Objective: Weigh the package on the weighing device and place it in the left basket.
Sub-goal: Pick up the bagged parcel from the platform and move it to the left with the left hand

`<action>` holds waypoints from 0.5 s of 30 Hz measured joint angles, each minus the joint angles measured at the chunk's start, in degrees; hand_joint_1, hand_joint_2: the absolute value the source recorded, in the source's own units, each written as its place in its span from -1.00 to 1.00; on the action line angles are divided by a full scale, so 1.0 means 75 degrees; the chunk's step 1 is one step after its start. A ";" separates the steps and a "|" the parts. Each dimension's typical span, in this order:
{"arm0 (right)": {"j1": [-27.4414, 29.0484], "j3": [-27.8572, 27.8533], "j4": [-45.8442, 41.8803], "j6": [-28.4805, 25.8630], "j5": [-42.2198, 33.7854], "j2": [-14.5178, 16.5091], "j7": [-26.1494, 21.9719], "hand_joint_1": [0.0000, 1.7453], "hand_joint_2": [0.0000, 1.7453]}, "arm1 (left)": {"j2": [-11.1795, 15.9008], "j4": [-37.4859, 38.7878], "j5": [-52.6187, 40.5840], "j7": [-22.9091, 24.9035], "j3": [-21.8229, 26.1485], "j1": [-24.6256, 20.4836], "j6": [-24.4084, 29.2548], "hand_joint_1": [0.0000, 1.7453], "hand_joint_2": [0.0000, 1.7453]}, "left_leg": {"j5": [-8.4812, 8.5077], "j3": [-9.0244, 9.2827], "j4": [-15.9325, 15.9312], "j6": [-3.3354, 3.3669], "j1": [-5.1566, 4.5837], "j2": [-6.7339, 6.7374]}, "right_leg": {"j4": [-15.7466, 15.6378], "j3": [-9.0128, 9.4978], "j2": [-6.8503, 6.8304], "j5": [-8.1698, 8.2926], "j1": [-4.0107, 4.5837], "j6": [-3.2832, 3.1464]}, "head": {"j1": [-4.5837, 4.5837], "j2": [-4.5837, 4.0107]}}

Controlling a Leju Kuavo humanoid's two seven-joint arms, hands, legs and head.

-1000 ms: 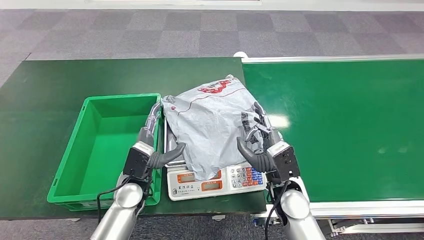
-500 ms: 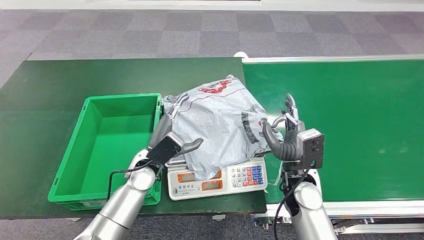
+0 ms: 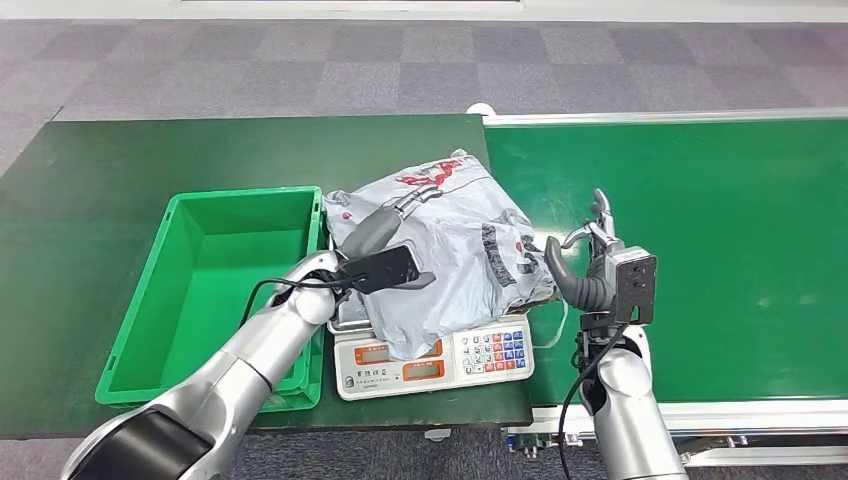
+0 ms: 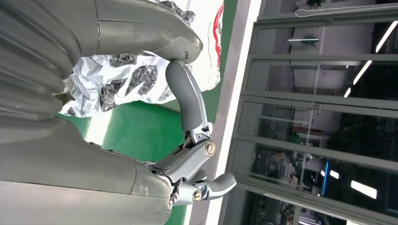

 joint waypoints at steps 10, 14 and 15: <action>-0.0263 0.0234 -0.0164 0.0070 -0.0345 0.0002 0.0188 -1.00 1.00 | -0.0079 0.1951 -0.0714 -0.0379 -0.1358 -0.0949 -0.2997 -1.00 1.00 | 0.0007 -0.0004 0.0002 0.0000 -0.0001 0.0000 | 0.0003 -0.0001 -0.0002 0.0003 -0.0001 -0.0003 | 0.0000 0.0000; -0.0258 0.0278 -0.0278 0.0070 -0.0400 0.0000 0.0220 -1.00 1.00 | -0.0136 0.2217 -0.0878 -0.0395 -0.1774 -0.1003 -0.2831 0.55 1.00 | 0.0008 -0.0004 0.0001 -0.0002 -0.0001 -0.0002 | 0.0003 0.0000 -0.0005 0.0002 -0.0001 -0.0003 | 0.0000 0.0000; -0.0257 0.0283 -0.0292 0.0078 -0.0412 -0.0001 0.0221 -1.00 1.00 | -0.0145 0.2260 -0.0905 -0.0409 -0.1863 -0.1001 -0.2721 1.00 1.00 | 0.0008 -0.0004 0.0001 -0.0002 -0.0001 -0.0003 | 0.0003 0.0001 -0.0006 0.0002 -0.0001 -0.0003 | 0.0000 0.0000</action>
